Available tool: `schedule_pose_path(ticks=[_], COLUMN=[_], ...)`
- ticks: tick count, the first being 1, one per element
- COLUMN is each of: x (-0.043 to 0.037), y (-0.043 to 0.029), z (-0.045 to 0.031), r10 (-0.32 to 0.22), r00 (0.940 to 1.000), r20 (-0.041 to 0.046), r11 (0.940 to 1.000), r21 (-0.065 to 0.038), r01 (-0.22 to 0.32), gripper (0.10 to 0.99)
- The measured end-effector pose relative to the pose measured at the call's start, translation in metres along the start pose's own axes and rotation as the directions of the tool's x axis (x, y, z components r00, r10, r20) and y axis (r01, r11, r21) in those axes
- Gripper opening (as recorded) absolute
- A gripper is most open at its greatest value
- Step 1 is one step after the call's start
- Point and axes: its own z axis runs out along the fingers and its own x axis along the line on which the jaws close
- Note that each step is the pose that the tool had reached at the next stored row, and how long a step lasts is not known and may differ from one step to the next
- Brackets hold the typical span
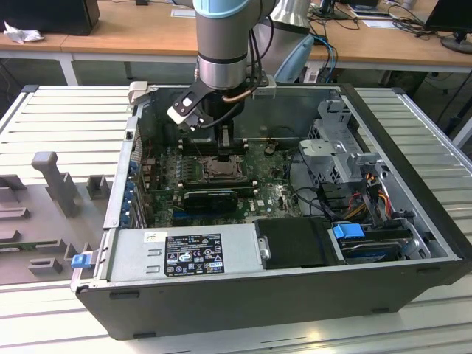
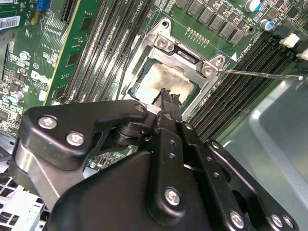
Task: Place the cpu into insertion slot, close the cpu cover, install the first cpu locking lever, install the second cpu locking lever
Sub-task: 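Install the first cpu locking lever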
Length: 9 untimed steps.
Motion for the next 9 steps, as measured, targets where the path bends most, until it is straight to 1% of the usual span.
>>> schedule_pose_path(ticks=[9], x=[0.0], y=[0.0001], z=[-0.0025], r10=[0.0], r00=[1.0], r20=[-0.0001], r11=[1.0], r21=[0.0], r01=[0.0], gripper=[0.106])
